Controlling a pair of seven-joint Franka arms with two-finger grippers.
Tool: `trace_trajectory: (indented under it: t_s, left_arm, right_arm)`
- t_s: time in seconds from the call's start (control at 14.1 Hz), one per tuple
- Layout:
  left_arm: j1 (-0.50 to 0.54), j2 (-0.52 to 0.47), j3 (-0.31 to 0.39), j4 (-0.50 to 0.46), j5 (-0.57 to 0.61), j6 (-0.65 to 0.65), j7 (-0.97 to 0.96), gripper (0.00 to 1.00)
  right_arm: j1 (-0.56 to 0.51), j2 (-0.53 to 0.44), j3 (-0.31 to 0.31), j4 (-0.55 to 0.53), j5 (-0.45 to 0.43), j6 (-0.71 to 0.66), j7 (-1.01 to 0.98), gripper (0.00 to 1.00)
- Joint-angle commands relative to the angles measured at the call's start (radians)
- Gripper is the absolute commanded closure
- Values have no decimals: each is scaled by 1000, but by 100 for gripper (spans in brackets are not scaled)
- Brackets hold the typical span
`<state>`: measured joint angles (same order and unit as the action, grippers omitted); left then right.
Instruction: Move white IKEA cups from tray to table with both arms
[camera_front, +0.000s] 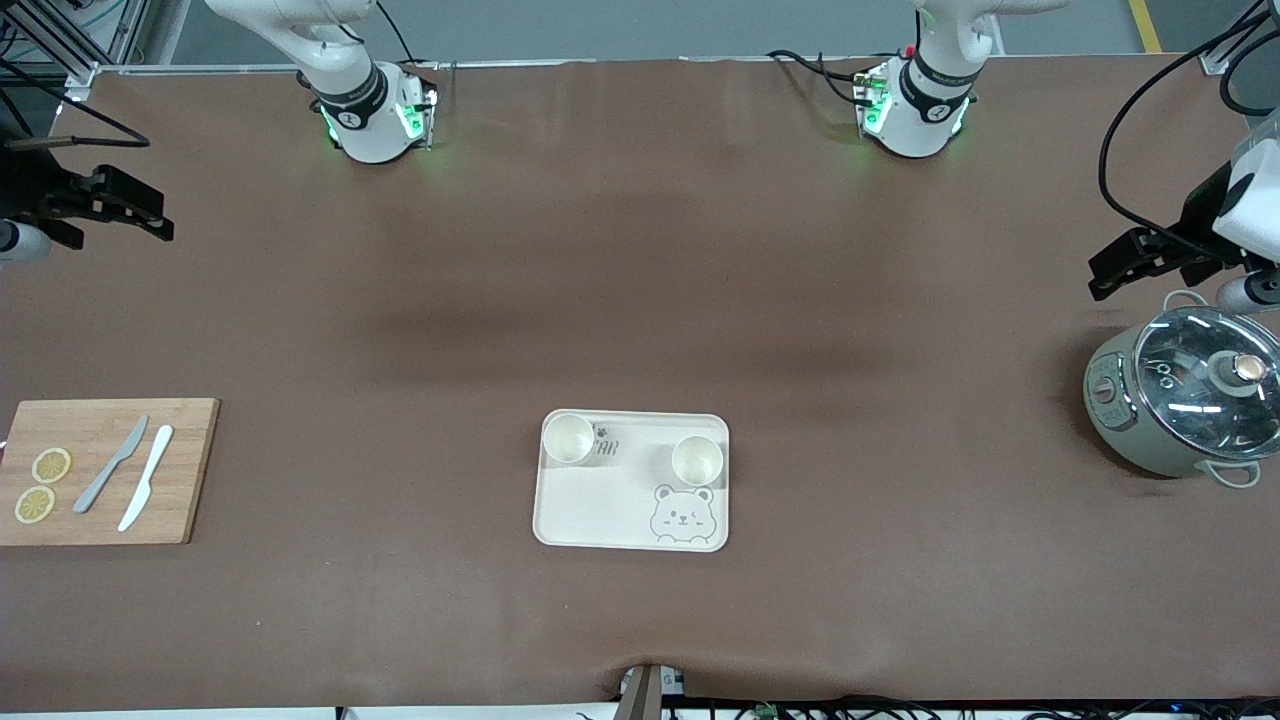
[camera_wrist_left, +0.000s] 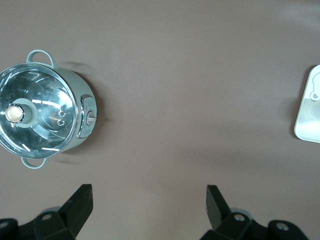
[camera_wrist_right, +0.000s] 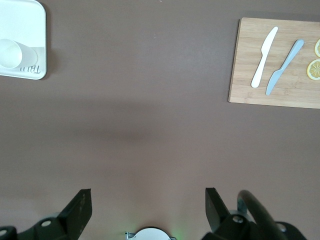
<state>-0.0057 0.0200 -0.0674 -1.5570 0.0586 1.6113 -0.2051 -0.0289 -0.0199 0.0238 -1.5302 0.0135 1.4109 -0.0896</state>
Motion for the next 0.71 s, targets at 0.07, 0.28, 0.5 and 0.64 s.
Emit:
trace_trajectory:
  t_s: [0.07, 0.28, 0.5, 0.64]
  left_arm:
    - [3, 9, -8, 44, 30, -31, -10, 0]
    - [3, 43, 0, 70, 29, -30, -13, 0]
    - [-11, 116, -3, 106, 32, -30, -19, 0]
    - [-31, 142, -11, 106, 40, -30, -66, 0]
  right_arm:
    - [-2, 3, -2, 9, 6, -10, 11, 0]
    - [-2, 3, -4, 9, 6, -10, 11, 0]
    - [-5, 3, -4, 9, 6, -9, 11, 0]
    - [-11, 5, -5, 12, 9, 0, 10, 0]
